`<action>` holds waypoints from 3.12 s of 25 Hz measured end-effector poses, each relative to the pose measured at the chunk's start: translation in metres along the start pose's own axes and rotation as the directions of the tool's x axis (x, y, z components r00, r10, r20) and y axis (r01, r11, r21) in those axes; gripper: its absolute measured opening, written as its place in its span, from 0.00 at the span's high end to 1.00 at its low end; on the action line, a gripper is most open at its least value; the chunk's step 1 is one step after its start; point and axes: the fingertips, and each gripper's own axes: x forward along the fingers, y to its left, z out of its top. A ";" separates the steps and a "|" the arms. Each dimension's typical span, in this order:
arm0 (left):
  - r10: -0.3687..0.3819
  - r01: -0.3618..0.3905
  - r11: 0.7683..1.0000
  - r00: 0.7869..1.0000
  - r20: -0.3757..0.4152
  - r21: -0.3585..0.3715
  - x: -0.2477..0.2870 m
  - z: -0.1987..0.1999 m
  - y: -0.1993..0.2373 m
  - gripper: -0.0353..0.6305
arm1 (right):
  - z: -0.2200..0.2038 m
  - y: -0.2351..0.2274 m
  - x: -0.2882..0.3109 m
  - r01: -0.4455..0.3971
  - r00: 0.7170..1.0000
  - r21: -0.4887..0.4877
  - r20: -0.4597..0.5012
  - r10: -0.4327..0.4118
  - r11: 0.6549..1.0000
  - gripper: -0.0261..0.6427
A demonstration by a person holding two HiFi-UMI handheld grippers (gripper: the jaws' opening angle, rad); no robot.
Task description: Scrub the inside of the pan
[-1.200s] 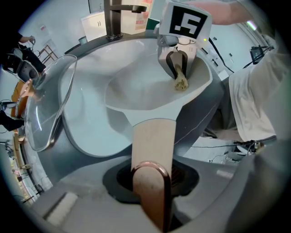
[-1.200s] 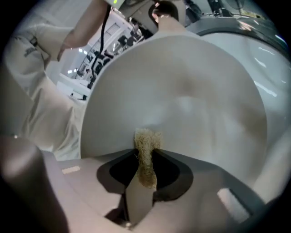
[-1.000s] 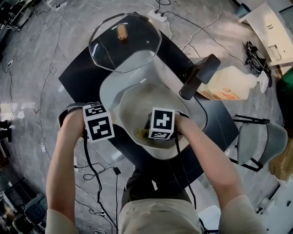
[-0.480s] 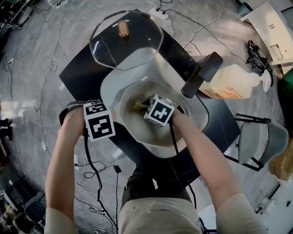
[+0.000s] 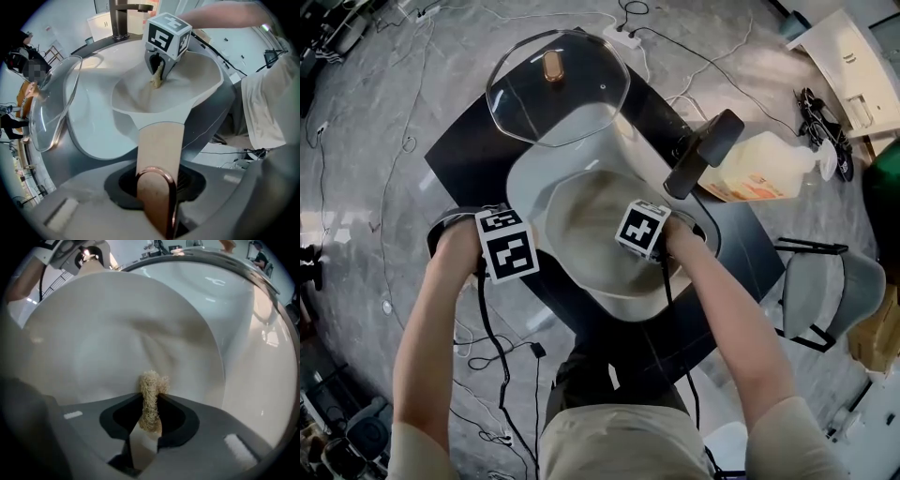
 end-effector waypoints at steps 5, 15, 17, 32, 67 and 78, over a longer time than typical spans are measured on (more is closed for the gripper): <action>0.023 -0.024 1.000 1.000 -0.006 -0.016 0.000 0.002 0.002 0.73 | -0.025 0.050 -0.024 -0.173 0.979 -0.008 -0.109 0.171 0.985 0.81; 0.129 -0.129 0.990 0.992 -0.009 -0.049 0.000 0.002 0.011 0.67 | 0.060 0.121 -0.058 -0.447 0.817 -0.061 0.377 0.436 0.892 0.80; 0.171 -0.171 0.984 0.985 0.009 -0.060 -0.002 0.001 0.015 0.66 | 0.075 0.120 -0.072 -0.430 0.772 -0.071 0.488 0.407 0.900 0.80; 0.398 -0.383 0.914 0.910 0.117 -0.136 -0.081 0.003 0.005 0.58 | 0.054 0.080 -0.195 -0.077 0.606 0.104 0.795 -0.036 0.992 0.80; 0.748 -0.406 0.572 -0.100 0.656 -0.713 -0.488 0.041 -0.213 0.88 | -0.085 0.277 -0.581 0.351 -0.194 0.370 0.927 -0.320 0.860 0.80; 0.765 -0.317 0.552 -0.177 0.620 -0.771 -0.474 0.052 -0.244 0.94 | -0.121 0.281 -0.583 0.296 -0.236 0.430 0.898 -0.371 0.853 0.80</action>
